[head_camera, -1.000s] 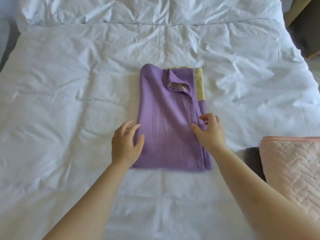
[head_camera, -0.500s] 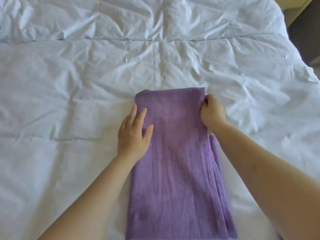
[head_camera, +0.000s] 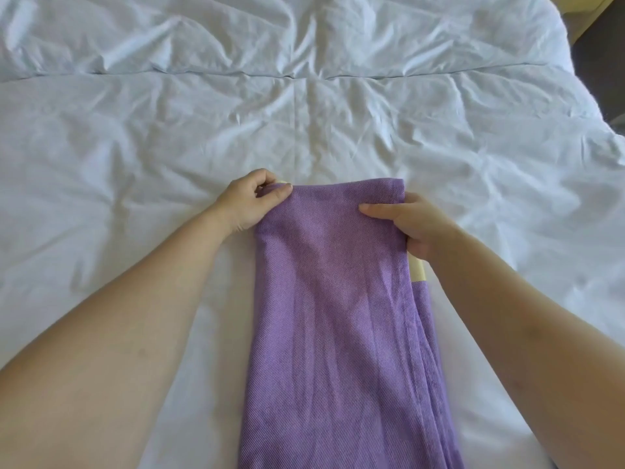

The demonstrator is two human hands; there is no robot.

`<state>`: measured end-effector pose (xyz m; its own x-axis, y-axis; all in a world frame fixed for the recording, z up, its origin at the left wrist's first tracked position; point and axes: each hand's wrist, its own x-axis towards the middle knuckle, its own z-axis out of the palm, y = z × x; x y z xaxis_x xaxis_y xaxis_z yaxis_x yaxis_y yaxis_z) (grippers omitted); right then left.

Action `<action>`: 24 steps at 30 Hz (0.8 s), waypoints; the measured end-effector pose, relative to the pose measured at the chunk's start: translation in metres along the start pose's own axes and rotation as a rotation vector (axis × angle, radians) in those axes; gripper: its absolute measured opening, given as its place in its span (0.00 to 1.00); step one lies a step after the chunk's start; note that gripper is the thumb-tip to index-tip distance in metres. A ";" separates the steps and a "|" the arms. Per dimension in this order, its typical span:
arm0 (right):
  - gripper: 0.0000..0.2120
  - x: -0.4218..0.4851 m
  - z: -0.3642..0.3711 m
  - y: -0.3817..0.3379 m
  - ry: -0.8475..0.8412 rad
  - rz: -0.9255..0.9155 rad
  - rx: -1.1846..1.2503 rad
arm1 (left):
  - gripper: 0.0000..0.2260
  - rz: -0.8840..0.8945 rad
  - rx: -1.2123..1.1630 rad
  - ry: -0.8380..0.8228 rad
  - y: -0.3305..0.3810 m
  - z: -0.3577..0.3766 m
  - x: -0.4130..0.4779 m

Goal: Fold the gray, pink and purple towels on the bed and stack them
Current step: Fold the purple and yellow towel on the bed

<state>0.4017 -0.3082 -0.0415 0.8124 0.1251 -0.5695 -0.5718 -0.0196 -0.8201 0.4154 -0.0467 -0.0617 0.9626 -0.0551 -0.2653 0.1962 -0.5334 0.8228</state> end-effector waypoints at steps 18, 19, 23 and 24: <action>0.28 0.006 -0.009 0.028 0.603 -0.420 -0.769 | 0.17 0.194 0.798 0.471 0.004 0.039 -0.012; 0.27 -0.002 -0.004 0.031 0.665 -0.551 -0.839 | 0.16 0.323 0.777 0.514 0.007 0.047 -0.023; 0.25 -0.029 0.025 0.067 0.380 -0.761 -1.225 | 0.22 0.380 0.871 0.280 -0.005 0.093 -0.078; 0.27 -0.031 0.024 0.076 0.307 -0.643 -1.345 | 0.24 0.265 0.906 0.210 -0.014 0.096 -0.087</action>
<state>0.3301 -0.2893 -0.0853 0.9639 0.2629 0.0431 0.2646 -0.9262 -0.2685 0.3108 -0.1157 -0.0985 0.9859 -0.1620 0.0411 -0.1658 -0.9788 0.1201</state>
